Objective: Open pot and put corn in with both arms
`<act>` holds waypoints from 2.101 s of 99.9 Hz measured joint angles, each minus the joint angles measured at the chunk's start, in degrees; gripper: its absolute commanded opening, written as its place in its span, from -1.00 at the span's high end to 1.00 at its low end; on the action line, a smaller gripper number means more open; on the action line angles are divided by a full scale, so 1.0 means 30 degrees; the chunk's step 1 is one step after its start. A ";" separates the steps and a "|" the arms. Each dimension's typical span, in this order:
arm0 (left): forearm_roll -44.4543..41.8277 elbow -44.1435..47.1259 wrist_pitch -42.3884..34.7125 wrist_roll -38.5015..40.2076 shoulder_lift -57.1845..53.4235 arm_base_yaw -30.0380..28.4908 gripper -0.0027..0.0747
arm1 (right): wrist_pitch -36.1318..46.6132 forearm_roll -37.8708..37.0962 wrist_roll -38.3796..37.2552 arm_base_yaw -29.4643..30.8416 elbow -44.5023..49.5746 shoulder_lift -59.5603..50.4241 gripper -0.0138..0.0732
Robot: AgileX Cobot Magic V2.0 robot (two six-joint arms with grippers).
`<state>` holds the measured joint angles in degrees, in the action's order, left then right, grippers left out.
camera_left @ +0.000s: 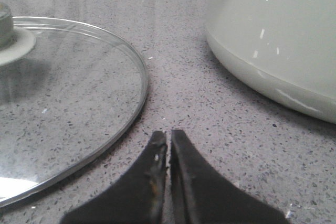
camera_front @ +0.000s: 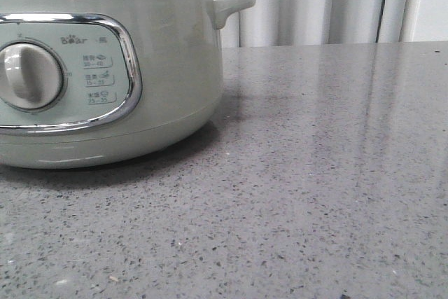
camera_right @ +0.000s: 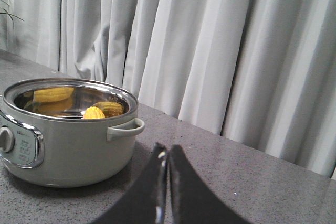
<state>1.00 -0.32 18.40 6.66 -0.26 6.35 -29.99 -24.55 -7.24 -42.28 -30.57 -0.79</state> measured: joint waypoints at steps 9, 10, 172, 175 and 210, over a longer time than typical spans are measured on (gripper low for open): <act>0.0000 0.0000 0.0000 0.0000 0.0000 0.0000 0.98 | 0.0000 0.0000 0.0000 0.0000 0.0000 0.0000 0.78; 0.0000 0.0000 0.0000 0.0000 0.0000 0.0000 0.98 | 0.0000 0.0000 0.0000 0.0000 0.0000 0.0000 0.78; -0.0031 0.0000 0.0028 0.0031 0.0000 0.0000 0.98 | 0.3818 0.7615 0.0008 1.2698 1.0398 0.0000 0.78; -0.0031 0.0000 0.0028 0.0031 0.0000 0.0000 0.98 | 0.3818 0.7615 0.0008 1.2698 1.0398 0.0000 0.78; -0.0031 0.0000 0.0028 0.0031 0.0000 0.0000 0.98 | 0.3818 0.7615 0.0008 1.2698 1.0398 0.0000 0.78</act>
<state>0.91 -0.32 18.48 6.75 -0.26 6.35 -18.53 -1.70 -7.21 -4.19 0.63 -0.79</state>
